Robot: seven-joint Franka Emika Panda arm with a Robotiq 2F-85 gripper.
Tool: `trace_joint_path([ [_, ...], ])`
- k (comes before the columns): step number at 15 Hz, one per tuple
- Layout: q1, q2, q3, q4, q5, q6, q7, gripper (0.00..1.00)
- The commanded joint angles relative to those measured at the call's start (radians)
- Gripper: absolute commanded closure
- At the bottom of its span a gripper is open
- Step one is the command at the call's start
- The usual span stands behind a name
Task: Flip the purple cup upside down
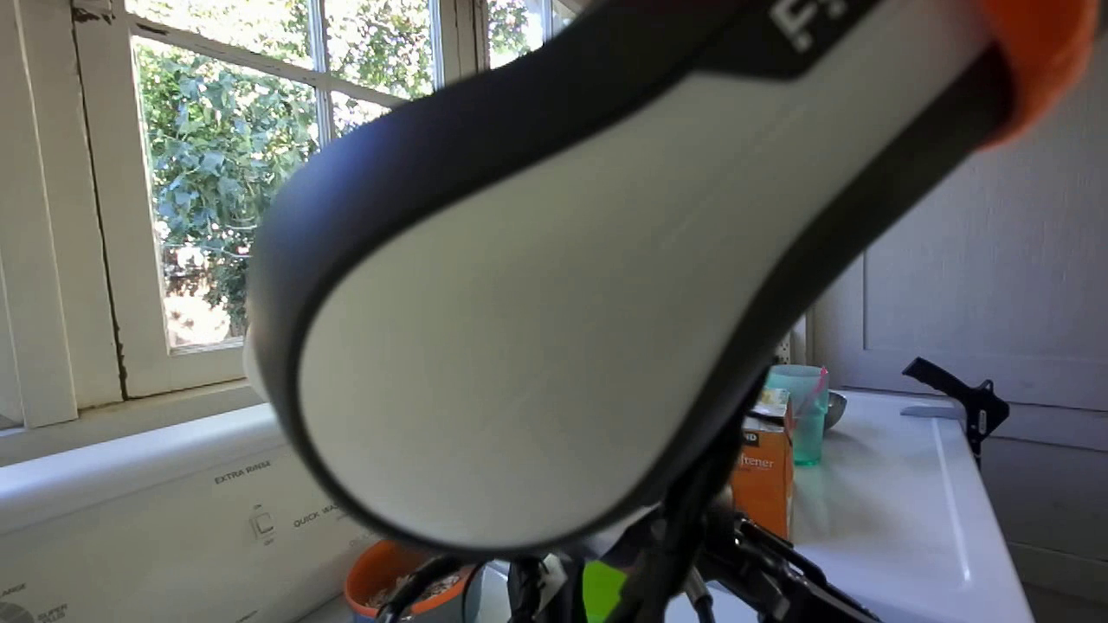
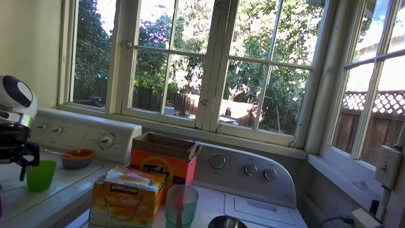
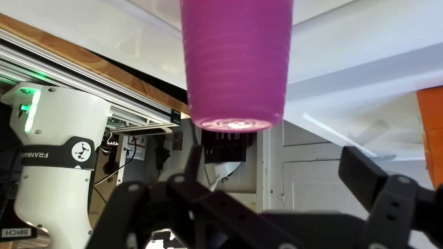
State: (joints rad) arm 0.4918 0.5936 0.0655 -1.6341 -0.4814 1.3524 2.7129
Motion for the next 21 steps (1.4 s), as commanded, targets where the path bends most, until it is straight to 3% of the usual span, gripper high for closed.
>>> trace_joint_path([
  [1,0.048,-0.077,-0.084,-0.079,0.052,0.075,0.043,0.0],
  [14,0.249,-0.302,-0.351,-0.305,0.067,0.29,0.043,0.0],
  [21,0.296,-0.458,-0.421,-0.485,0.0,0.423,0.044,0.0],
])
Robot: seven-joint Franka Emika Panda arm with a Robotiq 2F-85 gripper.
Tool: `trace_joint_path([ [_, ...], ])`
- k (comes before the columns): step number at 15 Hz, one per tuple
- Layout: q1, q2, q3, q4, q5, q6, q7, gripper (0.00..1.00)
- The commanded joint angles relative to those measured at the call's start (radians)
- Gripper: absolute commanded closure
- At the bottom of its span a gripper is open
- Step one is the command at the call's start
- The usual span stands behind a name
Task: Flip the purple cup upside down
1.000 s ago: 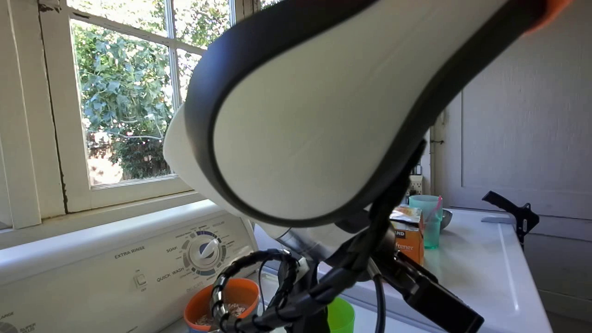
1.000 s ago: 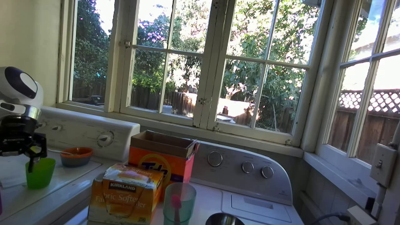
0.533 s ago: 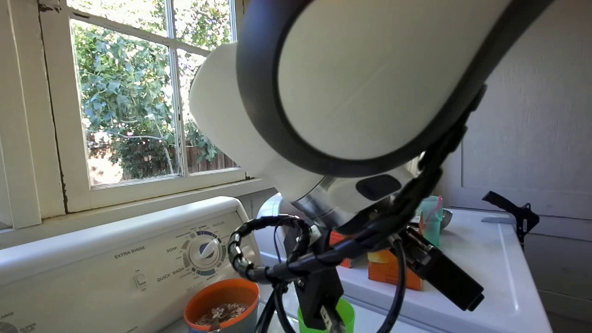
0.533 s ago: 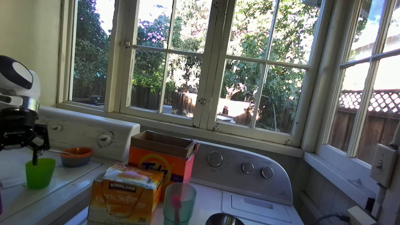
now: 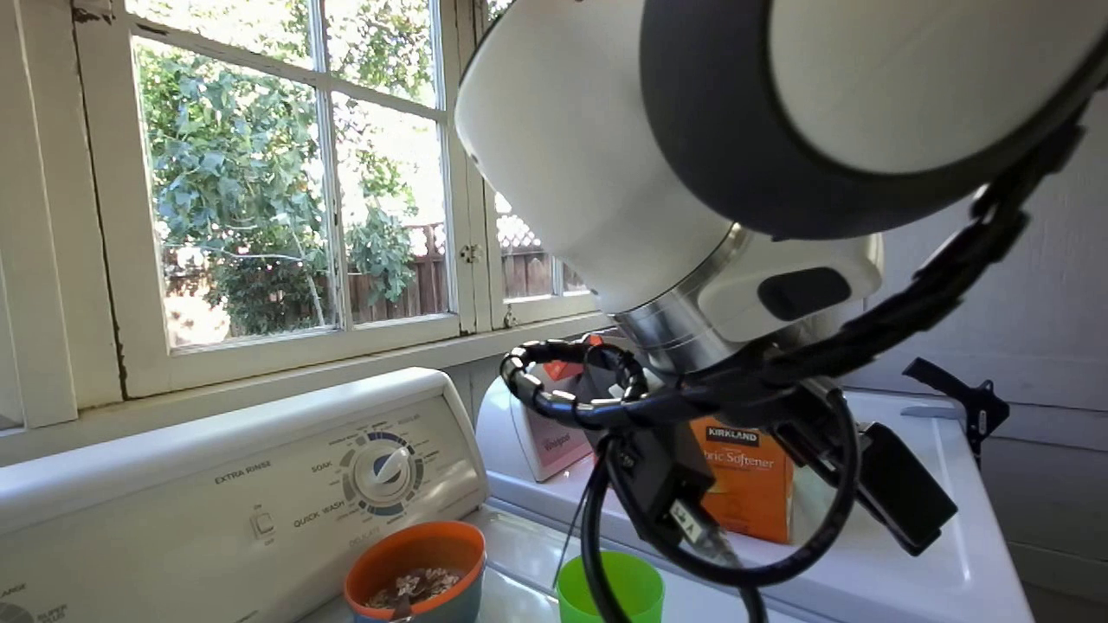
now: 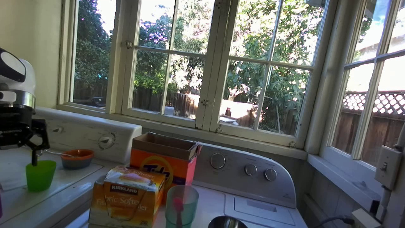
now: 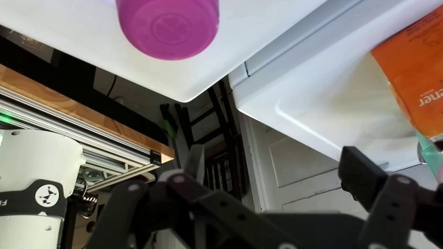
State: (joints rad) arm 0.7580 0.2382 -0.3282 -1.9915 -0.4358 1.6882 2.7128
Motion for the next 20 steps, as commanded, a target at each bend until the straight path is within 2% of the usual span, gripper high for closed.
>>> trace_joint_path([
  [1,0.028,-0.129,-0.026,-0.16,-0.076,0.111,0.045,0.0],
  [3,0.019,-0.178,-0.016,-0.223,-0.15,0.152,0.039,0.0],
  [4,-0.13,-0.207,0.135,-0.247,-0.198,0.159,0.046,0.0],
  [10,-0.384,-0.329,0.359,-0.38,-0.278,0.281,-0.026,0.0],
  [15,-0.499,-0.406,0.431,-0.452,-0.26,0.374,-0.164,0.0],
  [20,-0.554,-0.476,0.445,-0.506,-0.236,0.46,-0.364,0.0],
])
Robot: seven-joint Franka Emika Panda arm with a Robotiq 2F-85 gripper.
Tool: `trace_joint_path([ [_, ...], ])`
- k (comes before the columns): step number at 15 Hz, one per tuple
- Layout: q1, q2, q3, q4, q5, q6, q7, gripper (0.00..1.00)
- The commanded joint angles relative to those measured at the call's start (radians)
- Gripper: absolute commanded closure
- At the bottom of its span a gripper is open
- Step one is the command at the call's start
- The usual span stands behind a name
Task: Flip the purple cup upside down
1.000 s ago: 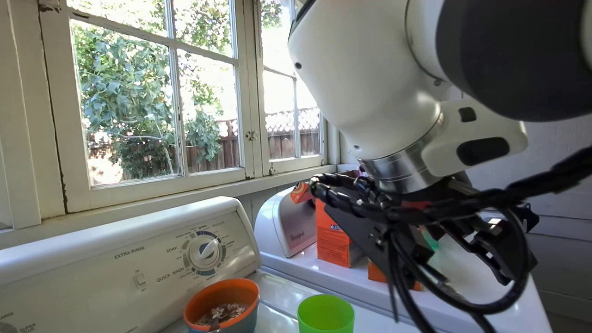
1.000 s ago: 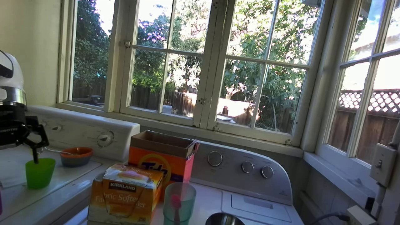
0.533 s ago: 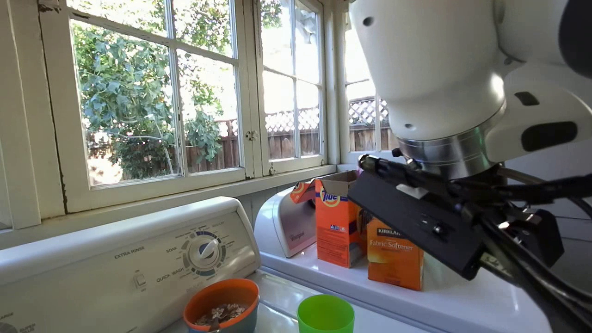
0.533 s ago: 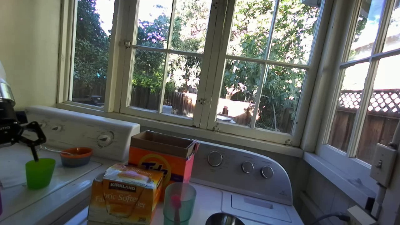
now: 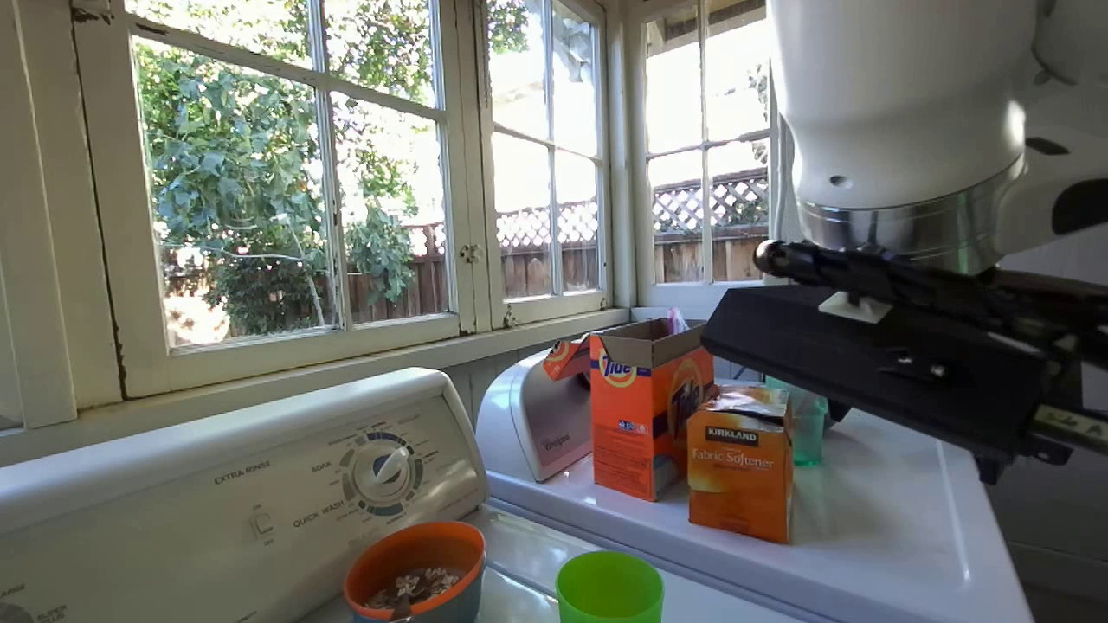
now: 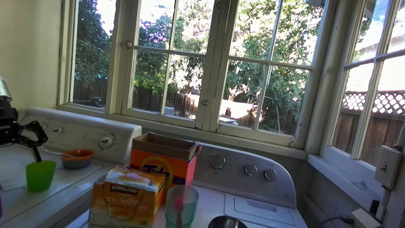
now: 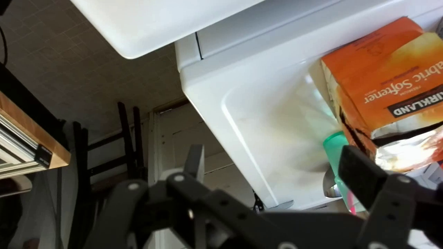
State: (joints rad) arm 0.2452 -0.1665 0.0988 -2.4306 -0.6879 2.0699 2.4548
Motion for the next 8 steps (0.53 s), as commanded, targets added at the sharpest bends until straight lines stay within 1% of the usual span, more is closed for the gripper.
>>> trace_joint_path([
  [1,-0.049,-0.079,0.021,-0.07,0.023,0.079,-0.137,0.0],
  [3,-0.061,-0.09,0.03,-0.069,0.039,0.052,-0.187,0.0],
  [4,-0.072,-0.049,0.046,-0.033,0.02,0.038,-0.141,0.0],
  [8,-0.08,-0.064,0.05,-0.039,0.024,0.038,-0.174,0.0],
])
